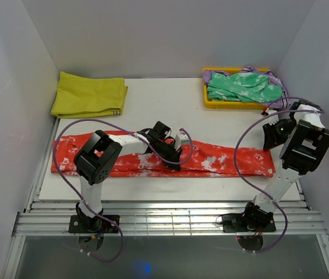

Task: Fold and stack the trousers
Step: Fold the trousers

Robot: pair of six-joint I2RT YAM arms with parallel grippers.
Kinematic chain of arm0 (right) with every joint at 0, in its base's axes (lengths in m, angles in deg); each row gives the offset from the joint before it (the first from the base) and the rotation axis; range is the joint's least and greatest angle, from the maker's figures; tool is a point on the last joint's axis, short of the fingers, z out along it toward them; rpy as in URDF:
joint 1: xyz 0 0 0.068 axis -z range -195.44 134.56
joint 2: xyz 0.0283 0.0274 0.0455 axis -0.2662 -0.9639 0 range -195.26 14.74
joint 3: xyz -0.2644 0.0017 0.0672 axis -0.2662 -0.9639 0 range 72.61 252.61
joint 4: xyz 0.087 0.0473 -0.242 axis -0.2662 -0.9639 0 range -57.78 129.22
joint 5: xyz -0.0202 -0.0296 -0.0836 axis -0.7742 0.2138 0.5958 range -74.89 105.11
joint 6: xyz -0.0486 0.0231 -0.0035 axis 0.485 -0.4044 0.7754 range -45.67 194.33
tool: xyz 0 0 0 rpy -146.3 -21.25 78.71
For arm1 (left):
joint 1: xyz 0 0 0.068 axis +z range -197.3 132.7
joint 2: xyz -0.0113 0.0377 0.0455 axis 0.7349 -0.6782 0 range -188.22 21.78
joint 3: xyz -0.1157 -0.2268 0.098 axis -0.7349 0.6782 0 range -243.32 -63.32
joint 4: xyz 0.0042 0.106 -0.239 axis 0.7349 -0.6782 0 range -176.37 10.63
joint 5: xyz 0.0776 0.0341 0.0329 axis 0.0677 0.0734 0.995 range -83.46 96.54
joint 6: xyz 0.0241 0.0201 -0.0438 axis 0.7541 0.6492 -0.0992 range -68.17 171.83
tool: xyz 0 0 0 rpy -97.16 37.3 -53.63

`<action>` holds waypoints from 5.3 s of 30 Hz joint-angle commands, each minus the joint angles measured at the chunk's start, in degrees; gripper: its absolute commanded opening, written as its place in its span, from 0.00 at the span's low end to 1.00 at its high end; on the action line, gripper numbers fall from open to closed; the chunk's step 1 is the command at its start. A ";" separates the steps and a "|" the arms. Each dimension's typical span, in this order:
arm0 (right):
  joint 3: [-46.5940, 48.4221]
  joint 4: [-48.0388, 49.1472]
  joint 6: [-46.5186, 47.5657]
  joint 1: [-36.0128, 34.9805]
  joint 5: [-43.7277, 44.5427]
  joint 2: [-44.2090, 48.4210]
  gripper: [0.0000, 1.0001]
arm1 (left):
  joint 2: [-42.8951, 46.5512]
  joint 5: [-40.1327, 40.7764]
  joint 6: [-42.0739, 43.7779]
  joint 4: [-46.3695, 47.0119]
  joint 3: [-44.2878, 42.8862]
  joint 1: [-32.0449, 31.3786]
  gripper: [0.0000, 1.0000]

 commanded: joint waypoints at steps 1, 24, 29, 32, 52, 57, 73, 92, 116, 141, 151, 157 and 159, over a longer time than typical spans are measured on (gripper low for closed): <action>7.78 -7.46 1.80 -0.27 -2.84 0.70 0.35 | -6.84 13.23 2.03 -10.26 4.51 0.06 0.00; -11.18 -0.99 3.84 -2.55 3.05 9.23 0.60 | -9.74 8.75 5.02 -12.45 2.40 0.15 0.00; -7.94 4.03 -1.87 -2.46 4.10 10.28 0.57 | -10.01 9.63 4.67 -12.98 1.96 0.15 0.00; -6.53 6.40 -4.25 -2.38 5.33 9.76 0.56 | -9.83 9.80 4.49 -12.81 2.31 0.06 0.00; -12.93 8.43 -4.26 -1.76 7.53 9.49 0.42 | -9.83 9.89 3.96 -12.81 2.40 0.06 0.00; -15.75 8.43 -3.81 -1.24 7.71 9.23 0.40 | -9.83 9.98 4.14 -12.81 2.22 0.06 0.00; -4.07 6.41 -4.61 -0.18 5.32 11.42 0.08 | -9.31 10.24 4.84 -13.42 2.40 0.06 0.00; -4.95 7.29 -4.96 0.79 11.49 5.88 0.63 | -9.22 10.59 4.67 -13.33 1.61 0.06 0.02; -10.83 -12.22 8.13 -7.29 -7.22 12.03 0.49 | 21.44 13.92 13.54 -25.11 1.42 -4.34 0.61; -36.66 30.48 2.77 -49.75 0.30 26.55 0.37 | 26.03 18.15 42.37 -29.42 12.06 39.08 0.53; -35.97 32.78 6.20 -36.95 7.44 18.90 0.34 | 13.03 16.23 34.73 -24.41 5.93 38.21 0.51; -33.86 28.48 11.74 -30.33 6.57 20.37 0.34 | 11.61 10.60 34.45 -24.85 0.29 35.83 0.49; -32.90 26.64 12.53 -30.24 4.30 21.87 0.35 | 13.88 9.63 35.60 -25.72 -0.41 35.83 0.49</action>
